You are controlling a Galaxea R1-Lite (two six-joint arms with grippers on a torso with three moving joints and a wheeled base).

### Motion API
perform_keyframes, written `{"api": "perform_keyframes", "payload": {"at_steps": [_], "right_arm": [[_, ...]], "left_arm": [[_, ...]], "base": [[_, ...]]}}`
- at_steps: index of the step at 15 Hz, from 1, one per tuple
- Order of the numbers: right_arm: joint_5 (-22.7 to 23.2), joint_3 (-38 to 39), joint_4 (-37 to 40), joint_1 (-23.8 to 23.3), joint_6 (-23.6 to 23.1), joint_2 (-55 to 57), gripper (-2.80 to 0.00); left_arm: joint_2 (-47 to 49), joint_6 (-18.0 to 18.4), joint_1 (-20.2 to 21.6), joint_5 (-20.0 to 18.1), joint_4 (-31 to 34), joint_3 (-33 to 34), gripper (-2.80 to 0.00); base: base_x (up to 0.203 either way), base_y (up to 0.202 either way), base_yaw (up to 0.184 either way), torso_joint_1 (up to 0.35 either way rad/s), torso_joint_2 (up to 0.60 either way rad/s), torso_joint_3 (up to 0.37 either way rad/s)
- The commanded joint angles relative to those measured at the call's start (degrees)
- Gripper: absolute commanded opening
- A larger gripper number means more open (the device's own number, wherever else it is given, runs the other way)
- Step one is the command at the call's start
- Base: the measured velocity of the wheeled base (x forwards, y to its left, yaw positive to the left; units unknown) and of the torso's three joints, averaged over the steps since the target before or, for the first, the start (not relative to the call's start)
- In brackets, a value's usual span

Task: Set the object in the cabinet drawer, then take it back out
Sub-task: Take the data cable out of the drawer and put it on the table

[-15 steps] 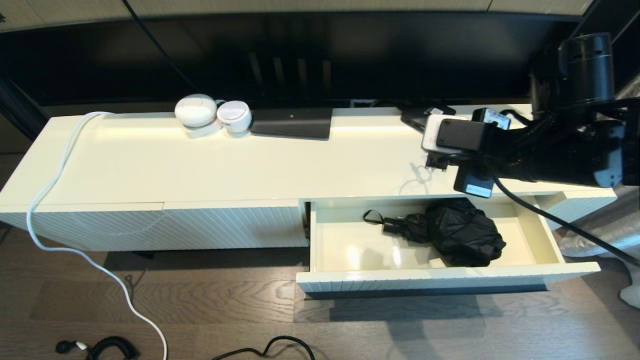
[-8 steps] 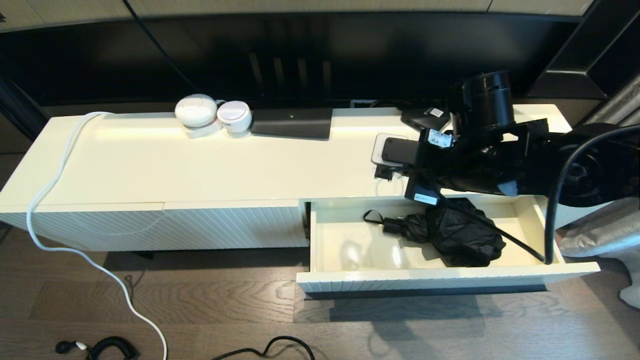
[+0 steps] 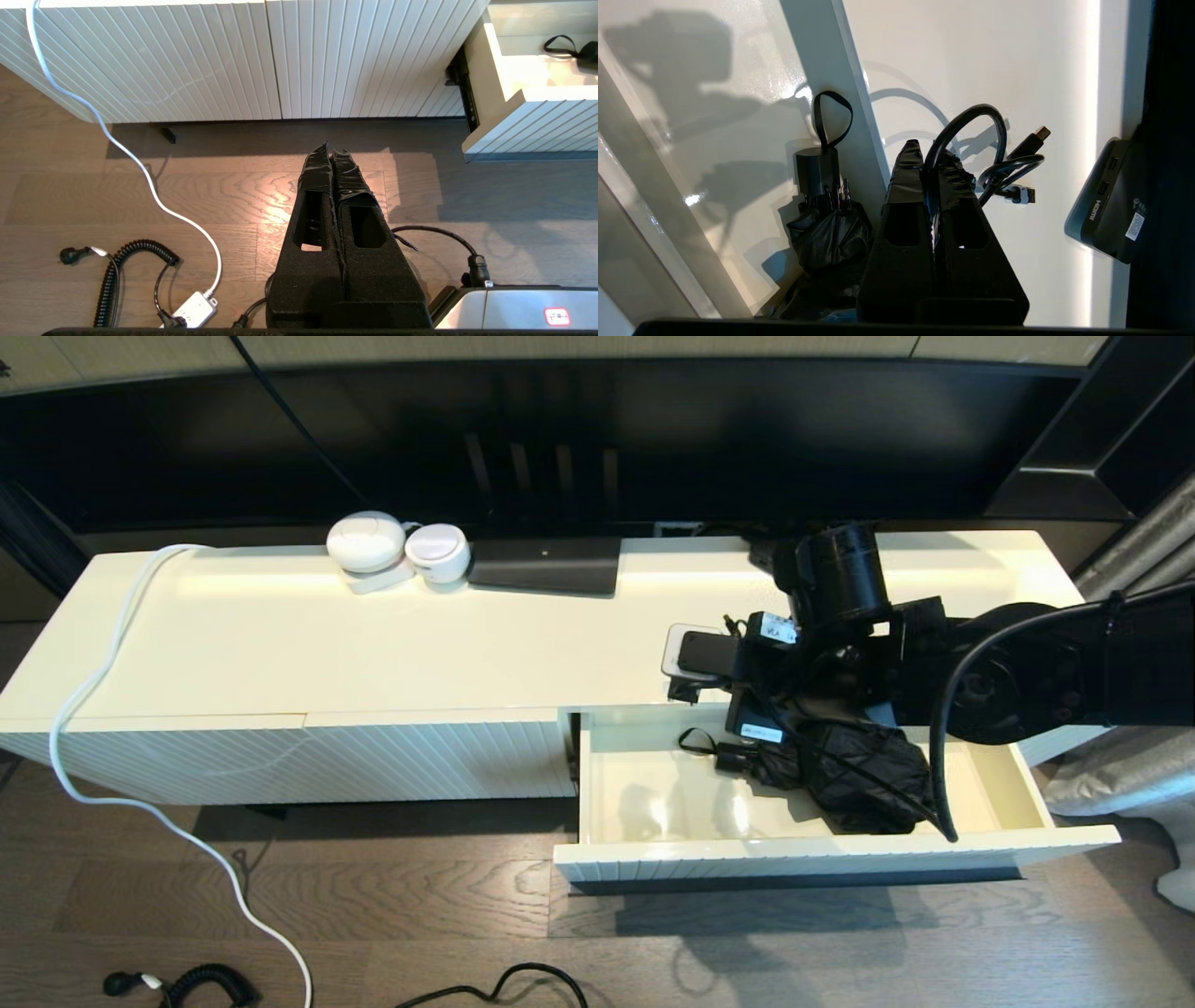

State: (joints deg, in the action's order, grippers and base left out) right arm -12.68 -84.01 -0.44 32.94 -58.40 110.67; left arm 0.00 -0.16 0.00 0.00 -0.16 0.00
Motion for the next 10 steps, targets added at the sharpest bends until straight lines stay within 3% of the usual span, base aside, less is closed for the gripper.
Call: {"api": "perform_keyframes", "payload": {"at_steps": [1,2,3,10], "right_arm": [[-0.15,0.33,0.0,0.02,-0.31,0.34,-2.8],[-0.24,0.42,0.0,0.02,-0.22,0.34,-2.8],[-0.15,0.69,0.0,0.02,-0.22,0.34,0.0],[-1.02,0.36,0.2,-0.13,-0.18,-2.26,0.0]], "left_arm": [[0.0,-0.02,0.0,0.0,-0.02,0.0,-2.8],[0.0,-0.02,0.0,0.0,-0.02,0.0,-2.8],[0.0,-0.02,0.09,0.0,-0.02,0.0,-2.8],[0.0,-0.02,0.0,0.0,-0.02,0.09,-2.8]], "base": [[0.0,0.0,0.0,0.0,0.0,0.0],[0.0,0.0,0.0,0.0,0.0,0.0],[0.0,0.0,0.0,0.0,0.0,0.0],[0.0,0.0,0.0,0.0,0.0,0.0]]}}
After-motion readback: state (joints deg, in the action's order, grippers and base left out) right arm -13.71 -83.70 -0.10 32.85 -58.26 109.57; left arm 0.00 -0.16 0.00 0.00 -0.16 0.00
